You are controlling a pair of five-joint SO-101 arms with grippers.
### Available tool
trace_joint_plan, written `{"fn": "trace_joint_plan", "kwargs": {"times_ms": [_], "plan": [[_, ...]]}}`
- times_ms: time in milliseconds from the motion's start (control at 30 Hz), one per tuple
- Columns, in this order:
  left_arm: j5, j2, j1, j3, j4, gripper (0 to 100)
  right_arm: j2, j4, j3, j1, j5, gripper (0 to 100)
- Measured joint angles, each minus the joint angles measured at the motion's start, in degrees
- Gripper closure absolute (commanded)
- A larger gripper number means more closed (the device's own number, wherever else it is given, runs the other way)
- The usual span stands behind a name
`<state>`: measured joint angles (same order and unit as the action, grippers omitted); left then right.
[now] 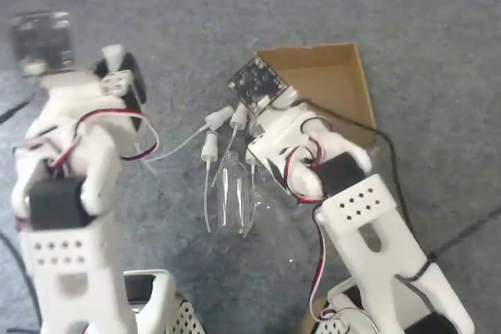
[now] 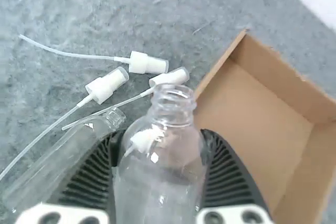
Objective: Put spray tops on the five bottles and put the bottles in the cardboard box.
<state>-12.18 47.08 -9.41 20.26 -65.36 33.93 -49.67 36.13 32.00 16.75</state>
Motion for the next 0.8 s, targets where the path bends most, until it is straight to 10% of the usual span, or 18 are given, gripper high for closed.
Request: {"fn": "trace_joint_plan", "kwargs": {"times_ms": [367, 800], "plan": [[-17.0, 11.3, -0.9, 15.4, 12.8, 99, 8.4, 17.6, 19.5, 7.2, 0.0, 99.3], [-19.6, 20.9, 7.0, 21.8, 21.0, 99, 16.8, 14.9, 25.1, 13.0, 0.0, 99.3]]}}
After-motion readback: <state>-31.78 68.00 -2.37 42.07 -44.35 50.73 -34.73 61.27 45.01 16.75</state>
